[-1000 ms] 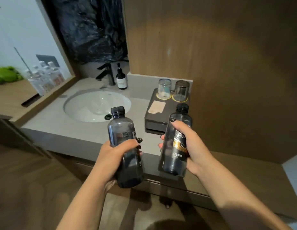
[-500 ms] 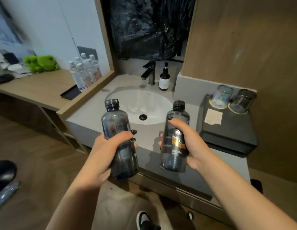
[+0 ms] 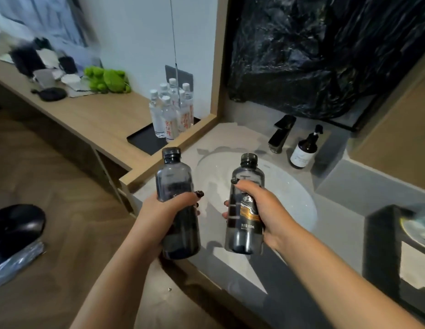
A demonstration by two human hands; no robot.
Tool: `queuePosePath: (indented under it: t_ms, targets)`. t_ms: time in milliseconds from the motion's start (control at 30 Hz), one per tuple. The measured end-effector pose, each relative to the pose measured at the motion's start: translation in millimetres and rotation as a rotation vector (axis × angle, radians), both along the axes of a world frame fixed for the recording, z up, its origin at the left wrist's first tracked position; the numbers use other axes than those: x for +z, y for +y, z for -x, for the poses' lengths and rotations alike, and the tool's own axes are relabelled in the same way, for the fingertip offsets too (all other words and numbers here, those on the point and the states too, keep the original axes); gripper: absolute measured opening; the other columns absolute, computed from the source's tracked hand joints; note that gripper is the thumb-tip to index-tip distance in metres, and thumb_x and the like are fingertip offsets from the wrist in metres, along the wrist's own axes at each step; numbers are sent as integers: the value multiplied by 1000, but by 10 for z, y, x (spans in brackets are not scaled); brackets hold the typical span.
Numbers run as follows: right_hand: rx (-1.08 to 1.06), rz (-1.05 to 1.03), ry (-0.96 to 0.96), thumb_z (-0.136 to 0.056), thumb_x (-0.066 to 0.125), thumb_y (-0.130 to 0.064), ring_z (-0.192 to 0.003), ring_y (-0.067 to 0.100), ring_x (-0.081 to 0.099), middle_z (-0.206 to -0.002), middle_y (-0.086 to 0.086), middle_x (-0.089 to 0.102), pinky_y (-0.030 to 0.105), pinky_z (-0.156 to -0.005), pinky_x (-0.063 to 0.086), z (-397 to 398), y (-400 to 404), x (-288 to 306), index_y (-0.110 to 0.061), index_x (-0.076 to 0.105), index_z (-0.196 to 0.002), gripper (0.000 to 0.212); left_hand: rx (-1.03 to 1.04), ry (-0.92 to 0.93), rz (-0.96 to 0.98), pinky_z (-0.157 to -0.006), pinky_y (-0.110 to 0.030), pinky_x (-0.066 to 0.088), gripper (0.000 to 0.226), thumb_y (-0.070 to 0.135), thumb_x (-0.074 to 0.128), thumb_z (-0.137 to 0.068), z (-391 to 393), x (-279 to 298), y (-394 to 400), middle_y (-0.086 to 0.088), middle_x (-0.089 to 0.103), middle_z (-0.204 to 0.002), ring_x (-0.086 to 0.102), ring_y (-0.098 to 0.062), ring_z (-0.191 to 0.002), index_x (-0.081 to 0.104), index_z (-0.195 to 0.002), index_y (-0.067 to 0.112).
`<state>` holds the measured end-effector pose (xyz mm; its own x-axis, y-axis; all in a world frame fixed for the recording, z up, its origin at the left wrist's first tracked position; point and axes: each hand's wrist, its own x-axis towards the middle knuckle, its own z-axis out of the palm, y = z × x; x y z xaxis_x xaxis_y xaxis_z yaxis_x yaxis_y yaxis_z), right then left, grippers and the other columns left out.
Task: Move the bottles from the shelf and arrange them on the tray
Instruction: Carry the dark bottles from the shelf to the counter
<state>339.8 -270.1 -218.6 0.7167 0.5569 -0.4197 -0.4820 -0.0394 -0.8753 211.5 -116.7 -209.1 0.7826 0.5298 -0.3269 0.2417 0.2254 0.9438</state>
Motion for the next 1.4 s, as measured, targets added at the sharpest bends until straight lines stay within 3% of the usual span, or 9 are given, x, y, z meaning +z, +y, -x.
queuePosePath:
  t_ms: [167, 400, 567, 700, 900, 1100, 1267, 1333, 1400]
  targets:
    - [14, 41, -9, -75, 72, -32, -82, 34, 71, -85, 14, 72, 40, -73, 56, -196, 607, -40, -10, 60, -107, 41, 53, 20, 10, -89, -51, 52, 37, 27, 72, -77, -171, -70, 616, -9, 70, -100, 68, -28, -95, 56, -110, 23]
    - [-16, 27, 26, -75, 72, -31, -78, 32, 71, -87, 16, 71, 37, -67, 56, -315, 1529, -65, -10, 59, -108, 41, -17, 39, -30, -85, -46, 54, 43, 33, 76, -71, -412, -56, 1675, -9, 71, -98, 68, -26, -93, 58, -108, 22]
    - [-114, -15, 59, -77, 71, -28, -77, 31, 68, -88, 16, 68, 41, -71, 58, -370, 2296, -110, -10, 57, -109, 39, -104, 79, -28, -88, -52, 53, 75, 50, 78, -45, -635, -85, 2571, -12, 69, -106, 67, -30, -99, 62, -111, 20]
    - [-195, -34, 80, -75, 74, -30, -78, 32, 67, -89, 16, 67, 44, -77, 56, -446, 2816, -159, -7, 55, -117, 52, -198, 79, -46, -85, -51, 56, 57, 41, 78, -56, -820, -110, 3088, -10, 72, -98, 70, -27, -92, 63, -107, 19]
    - [-289, -10, 58, -74, 75, -34, -80, 33, 70, -91, 15, 69, 47, -80, 57, -726, 3290, -197, -12, 54, -116, 52, -237, 79, -24, -83, -47, 56, 51, 37, 82, -63, -1170, -193, 3549, -6, 72, -102, 69, -25, -95, 63, -110, 26]
    - [-330, -7, 45, -63, 79, -42, -80, 32, 72, -95, 16, 70, 43, -74, 58, -1053, 3637, -239, -12, 56, -119, 68, -210, 14, -68, -62, -32, 54, 36, 24, 78, -72, -1546, -229, 3924, -6, 73, -93, 70, -21, -82, 64, -105, 19]
    - [-383, 69, -8, -63, 78, -46, -89, 34, 71, -105, 16, 70, 44, -79, 57, -1200, 3905, -292, -19, 55, -117, 65, -237, -50, -102, -64, -27, 54, 39, 18, 80, -70, -1824, -316, 4231, 4, 74, -92, 71, -13, -84, 64, -105, 24]
    - [-410, 130, -29, -56, 78, -54, -93, 30, 69, -105, 10, 70, 48, -85, 55, -1239, 4047, -349, -23, 56, -117, 72, -260, -58, -81, -66, -26, 55, 40, 14, 81, -69, -1931, -393, 4365, 3, 75, -93, 72, -13, -85, 66, -105, 21]
    - [-447, 168, -59, -59, 78, -53, -93, 25, 69, -102, 6, 72, 48, -88, 54, -1264, 4203, -403, -26, 59, -112, 63, -304, -49, -72, -72, -29, 56, 50, 14, 86, -62, -2035, -484, 4526, 1, 76, -97, 72, -15, -89, 66, -107, 18]
